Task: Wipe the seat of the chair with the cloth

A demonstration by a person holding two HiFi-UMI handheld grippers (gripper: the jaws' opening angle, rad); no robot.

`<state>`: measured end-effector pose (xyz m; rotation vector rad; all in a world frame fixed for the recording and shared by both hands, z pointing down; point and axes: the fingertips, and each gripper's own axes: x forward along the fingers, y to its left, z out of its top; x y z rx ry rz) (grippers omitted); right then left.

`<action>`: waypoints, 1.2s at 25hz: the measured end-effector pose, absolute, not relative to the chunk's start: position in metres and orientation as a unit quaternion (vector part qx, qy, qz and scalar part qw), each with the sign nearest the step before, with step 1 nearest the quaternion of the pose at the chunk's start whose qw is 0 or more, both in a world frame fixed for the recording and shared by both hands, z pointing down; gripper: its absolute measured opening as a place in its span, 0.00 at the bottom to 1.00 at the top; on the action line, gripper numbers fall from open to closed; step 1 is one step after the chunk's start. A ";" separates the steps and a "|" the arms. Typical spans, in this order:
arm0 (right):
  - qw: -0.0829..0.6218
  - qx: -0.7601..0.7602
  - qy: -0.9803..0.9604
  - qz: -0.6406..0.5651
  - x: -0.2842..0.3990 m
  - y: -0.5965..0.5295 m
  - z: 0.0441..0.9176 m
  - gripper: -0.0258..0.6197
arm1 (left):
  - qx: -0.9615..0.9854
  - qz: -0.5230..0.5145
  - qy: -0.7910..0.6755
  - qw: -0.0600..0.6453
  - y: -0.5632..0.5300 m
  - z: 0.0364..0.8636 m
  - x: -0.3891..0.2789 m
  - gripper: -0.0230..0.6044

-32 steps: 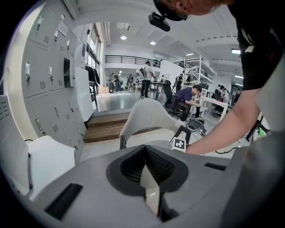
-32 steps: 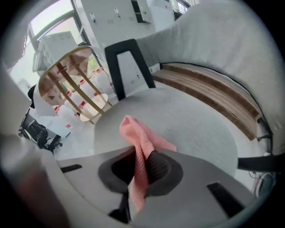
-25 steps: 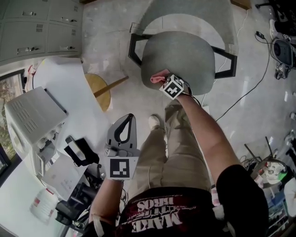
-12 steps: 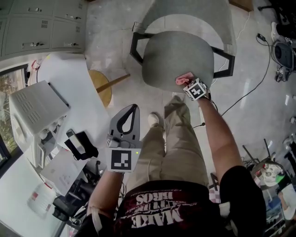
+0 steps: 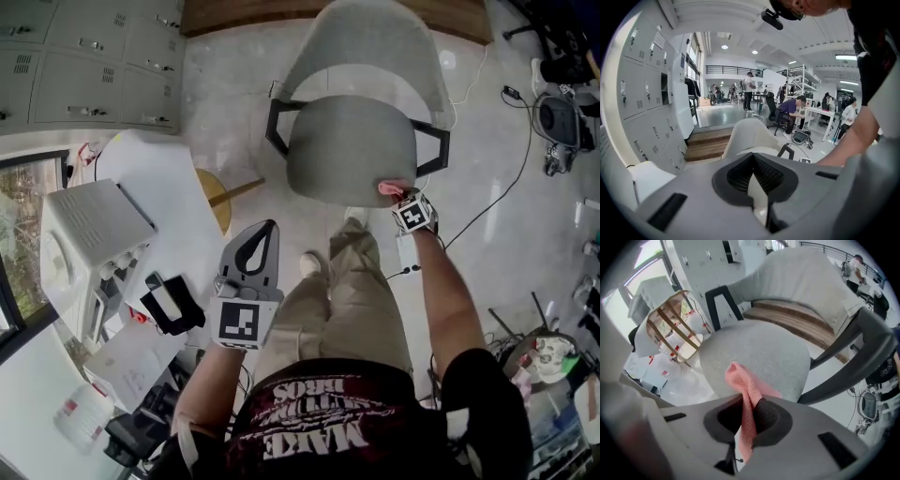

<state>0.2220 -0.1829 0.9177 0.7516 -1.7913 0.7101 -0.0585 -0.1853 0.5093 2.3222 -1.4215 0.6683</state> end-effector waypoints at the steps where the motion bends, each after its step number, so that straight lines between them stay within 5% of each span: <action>1: 0.493 0.321 -0.754 0.292 0.218 -0.180 0.900 0.09 | 0.817 0.226 -0.502 0.172 -0.185 0.502 -0.060 0.04; 12: 0.345 0.398 -0.808 0.265 0.205 -0.141 0.698 0.09 | 0.826 0.222 -0.513 0.071 -0.171 0.421 -0.083 0.05; 30: 0.164 0.463 -0.862 0.129 0.141 -0.085 0.419 0.08 | 0.846 0.144 -0.513 0.029 -0.116 0.304 -0.121 0.04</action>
